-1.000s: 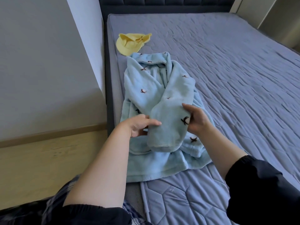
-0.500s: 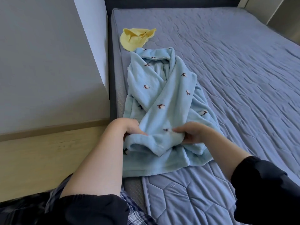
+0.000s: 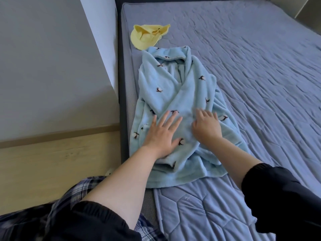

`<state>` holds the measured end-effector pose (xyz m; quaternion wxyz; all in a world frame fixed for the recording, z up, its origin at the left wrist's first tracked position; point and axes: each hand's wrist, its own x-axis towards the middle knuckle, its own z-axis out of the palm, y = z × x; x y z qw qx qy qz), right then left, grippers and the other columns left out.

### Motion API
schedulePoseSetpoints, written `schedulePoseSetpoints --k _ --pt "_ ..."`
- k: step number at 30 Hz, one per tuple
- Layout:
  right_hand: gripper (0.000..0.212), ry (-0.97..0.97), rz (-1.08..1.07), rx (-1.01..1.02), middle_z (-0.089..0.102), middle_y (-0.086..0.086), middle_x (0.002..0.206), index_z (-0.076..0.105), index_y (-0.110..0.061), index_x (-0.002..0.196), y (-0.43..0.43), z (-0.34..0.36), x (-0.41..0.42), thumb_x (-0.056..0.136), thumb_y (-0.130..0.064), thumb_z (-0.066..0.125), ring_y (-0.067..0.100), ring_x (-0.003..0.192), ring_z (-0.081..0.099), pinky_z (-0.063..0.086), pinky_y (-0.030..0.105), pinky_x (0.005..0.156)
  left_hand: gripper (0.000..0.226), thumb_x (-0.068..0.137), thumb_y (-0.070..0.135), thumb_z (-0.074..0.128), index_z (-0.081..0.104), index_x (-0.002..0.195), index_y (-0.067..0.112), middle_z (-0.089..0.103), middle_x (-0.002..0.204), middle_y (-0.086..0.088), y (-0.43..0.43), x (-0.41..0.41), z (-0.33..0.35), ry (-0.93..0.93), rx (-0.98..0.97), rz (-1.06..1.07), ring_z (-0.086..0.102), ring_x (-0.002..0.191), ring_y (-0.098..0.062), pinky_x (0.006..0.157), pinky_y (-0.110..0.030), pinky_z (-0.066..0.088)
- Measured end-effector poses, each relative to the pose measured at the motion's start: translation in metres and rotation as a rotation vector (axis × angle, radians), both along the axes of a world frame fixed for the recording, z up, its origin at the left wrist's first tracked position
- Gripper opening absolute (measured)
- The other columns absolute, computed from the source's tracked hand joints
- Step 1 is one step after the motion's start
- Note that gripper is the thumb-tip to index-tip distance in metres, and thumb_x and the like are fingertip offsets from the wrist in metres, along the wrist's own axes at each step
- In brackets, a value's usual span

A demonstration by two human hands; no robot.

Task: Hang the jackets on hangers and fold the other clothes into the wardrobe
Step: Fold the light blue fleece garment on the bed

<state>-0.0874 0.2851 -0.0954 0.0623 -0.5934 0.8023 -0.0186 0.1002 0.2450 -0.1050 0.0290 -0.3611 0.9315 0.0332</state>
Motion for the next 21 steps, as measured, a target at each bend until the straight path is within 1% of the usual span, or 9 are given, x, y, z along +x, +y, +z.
schedulePoseSetpoints --k 1,2,3,4,7,9,12,16,21 --pt "0.056 -0.014 0.019 0.026 0.015 0.006 0.158 0.017 -0.014 0.151 0.003 -0.002 -0.002 0.098 -0.031 0.027 0.022 0.146 0.010 0.003 0.048 0.118 0.071 0.097 0.056 0.026 -0.003 0.153 0.024 -0.014 0.160 0.002 0.001 0.002 -0.004 -0.047 0.035 0.000 -0.018 0.146 -0.021 0.116 -0.052 -0.006" --pt "0.059 -0.025 0.058 0.135 0.003 0.003 0.161 0.008 -0.018 0.153 0.008 -0.009 -0.005 0.099 -0.037 0.024 0.021 0.148 0.002 0.000 0.048 0.118 0.071 0.097 0.058 0.023 -0.005 0.153 0.024 -0.017 0.160 0.003 0.005 0.005 -0.009 -0.128 0.104 0.016 -0.021 0.145 -0.022 0.116 -0.053 -0.007" --pt "0.061 -0.028 0.080 0.243 -0.003 0.001 0.161 0.003 -0.021 0.154 0.013 -0.016 -0.007 0.100 -0.042 0.021 0.019 0.148 -0.004 -0.002 0.049 0.118 0.071 0.097 0.059 0.022 -0.006 0.153 0.024 -0.018 0.160 0.003 0.009 0.006 -0.015 -0.196 0.153 0.036 -0.023 0.144 -0.022 0.116 -0.053 -0.007" --pt "0.061 -0.035 0.077 0.266 -0.004 0.001 0.161 0.004 -0.021 0.154 0.014 -0.021 -0.009 0.100 -0.044 0.021 0.019 0.148 -0.005 -0.003 0.049 0.118 0.071 0.097 0.059 0.021 -0.005 0.153 0.025 -0.017 0.160 0.003 0.010 0.007 -0.018 -0.207 0.156 0.050 -0.024 0.144 -0.022 0.116 -0.054 -0.007" --pt "0.056 -0.044 0.045 -0.037 0.011 0.008 0.160 0.025 -0.012 0.148 0.004 -0.015 -0.008 0.099 -0.036 0.033 0.023 0.148 0.004 0.000 0.047 0.118 0.068 0.097 0.058 0.023 0.003 0.153 0.026 -0.013 0.160 0.002 0.003 0.000 -0.010 -0.110 0.076 0.038 -0.021 0.145 -0.023 0.115 -0.054 -0.008" --pt "0.055 -0.051 0.046 -0.172 0.011 0.011 0.160 0.026 -0.010 0.148 -0.007 -0.009 -0.005 0.098 -0.032 0.037 0.025 0.148 0.003 -0.001 0.045 0.119 0.066 0.098 0.056 0.022 0.000 0.153 0.028 -0.014 0.160 0.002 -0.005 -0.002 -0.004 -0.071 0.030 0.053 -0.021 0.145 -0.022 0.115 -0.054 -0.008" --pt "0.058 -0.050 0.043 -0.147 0.000 0.008 0.161 0.015 -0.014 0.152 -0.027 -0.012 -0.009 0.100 -0.034 0.033 0.025 0.148 -0.003 -0.002 0.044 0.120 0.063 0.100 0.049 0.021 -0.009 0.152 0.028 -0.015 0.160 0.003 -0.017 -0.003 -0.003 -0.039 0.030 0.157 -0.022 0.145 -0.021 0.117 -0.052 -0.008" --pt "0.062 -0.074 0.055 -0.181 -0.004 0.006 0.161 0.008 -0.015 0.153 -0.066 -0.009 -0.017 0.100 -0.034 0.034 0.023 0.148 -0.006 -0.003 0.044 0.120 0.060 0.101 0.042 0.025 -0.003 0.153 0.028 -0.012 0.161 0.003 -0.038 -0.017 -0.004 -0.016 0.033 0.210 -0.019 0.146 -0.022 0.116 -0.051 -0.008" --pt "0.060 -0.140 -0.017 -0.199 -0.005 0.003 0.161 0.007 -0.018 0.154 -0.130 0.000 -0.033 0.100 -0.034 0.030 0.019 0.148 -0.007 -0.005 0.042 0.120 0.058 0.101 0.047 0.024 0.008 0.153 0.029 -0.008 0.161 0.000 -0.098 -0.049 0.002 -0.010 -0.001 0.210 -0.017 0.146 -0.024 0.115 -0.051 -0.008"
